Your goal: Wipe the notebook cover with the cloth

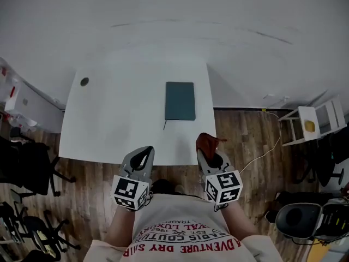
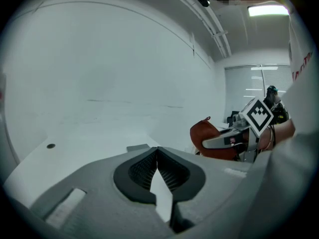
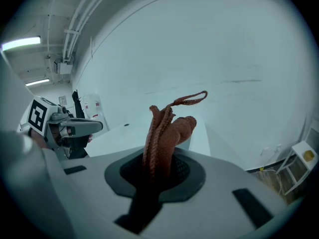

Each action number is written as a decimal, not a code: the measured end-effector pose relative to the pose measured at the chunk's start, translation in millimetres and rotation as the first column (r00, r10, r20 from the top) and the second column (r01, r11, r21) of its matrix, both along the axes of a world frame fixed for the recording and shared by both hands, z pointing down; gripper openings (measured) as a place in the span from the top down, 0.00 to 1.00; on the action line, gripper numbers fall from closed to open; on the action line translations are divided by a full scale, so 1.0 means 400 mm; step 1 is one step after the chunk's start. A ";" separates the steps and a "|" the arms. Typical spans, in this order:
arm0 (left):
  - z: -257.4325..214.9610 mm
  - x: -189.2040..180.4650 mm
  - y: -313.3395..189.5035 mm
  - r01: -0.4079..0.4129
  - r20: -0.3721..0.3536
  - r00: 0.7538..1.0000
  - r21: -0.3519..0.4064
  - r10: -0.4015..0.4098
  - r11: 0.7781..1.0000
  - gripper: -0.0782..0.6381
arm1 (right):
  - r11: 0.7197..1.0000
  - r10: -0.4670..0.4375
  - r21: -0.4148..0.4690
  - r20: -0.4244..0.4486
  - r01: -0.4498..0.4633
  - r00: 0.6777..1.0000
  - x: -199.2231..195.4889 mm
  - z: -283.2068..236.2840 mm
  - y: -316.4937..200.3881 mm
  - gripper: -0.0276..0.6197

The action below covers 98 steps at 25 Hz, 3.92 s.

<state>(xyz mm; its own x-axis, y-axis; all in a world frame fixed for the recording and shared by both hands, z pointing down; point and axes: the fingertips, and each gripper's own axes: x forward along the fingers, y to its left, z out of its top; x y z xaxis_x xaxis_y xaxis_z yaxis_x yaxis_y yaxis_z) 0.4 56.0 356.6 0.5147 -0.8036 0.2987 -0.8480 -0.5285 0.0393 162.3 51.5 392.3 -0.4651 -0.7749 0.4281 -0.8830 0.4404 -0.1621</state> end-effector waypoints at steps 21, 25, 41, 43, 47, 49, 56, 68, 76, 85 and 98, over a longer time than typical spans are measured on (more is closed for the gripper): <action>0.351 0.025 -0.412 -0.243 -0.056 0.970 -0.333 0.238 0.911 0.88 | 0.964 0.055 -0.250 -0.128 -0.086 0.990 -0.088 0.244 -0.330 0.85; 0.406 0.064 -0.457 -0.275 -0.040 0.959 -0.367 0.280 0.889 0.88 | 0.957 0.068 -0.270 -0.142 -0.105 0.988 -0.068 0.272 -0.374 0.85; 0.555 0.108 -0.548 -0.214 0.005 0.968 -0.502 0.250 0.838 0.88 | 0.972 -0.001 -0.234 -0.128 -0.029 0.992 -0.110 0.237 -0.562 0.85; 0.554 0.107 -0.548 -0.214 0.004 0.969 -0.498 0.249 0.841 0.88 | 0.976 -0.026 -0.218 -0.126 -0.002 0.992 -0.130 0.223 -0.597 0.85; 0.557 0.113 -0.546 -0.217 0.022 0.966 -0.482 0.259 0.849 0.88 | 0.978 -0.079 -0.201 -0.139 0.050 0.987 -0.168 0.222 -0.680 0.85; 0.558 0.114 -0.546 -0.224 0.023 0.963 -0.484 0.269 0.846 0.88 | 0.978 -0.094 -0.199 -0.152 0.063 0.984 -0.188 0.238 -0.726 0.85; 0.553 0.108 -0.549 -0.229 0.012 0.963 -0.492 0.269 0.840 0.88 | 0.949 -0.136 -0.303 -0.130 0.091 0.982 -0.280 0.350 -0.837 0.85; 0.558 0.105 -0.551 -0.241 -0.014 0.962 -0.516 0.274 0.822 0.88 | 0.901 -0.101 -0.430 -0.061 0.065 0.993 -0.362 0.452 -0.918 0.85; 0.562 0.104 -0.554 -0.244 -0.017 0.961 -0.522 0.275 0.817 0.88 | 0.896 -0.087 -0.440 -0.046 0.059 0.995 -0.326 0.456 -0.931 0.84; 0.562 0.103 -0.551 -0.243 -0.015 0.961 -0.517 0.275 0.821 0.88 | 0.901 -0.073 -0.433 -0.091 0.027 0.993 -0.226 0.460 -0.938 0.84; 0.560 0.106 -0.550 -0.239 -0.006 0.962 -0.508 0.274 0.827 0.88 | 0.890 0.019 -0.452 -0.093 -0.059 0.995 -0.055 0.462 -0.924 0.84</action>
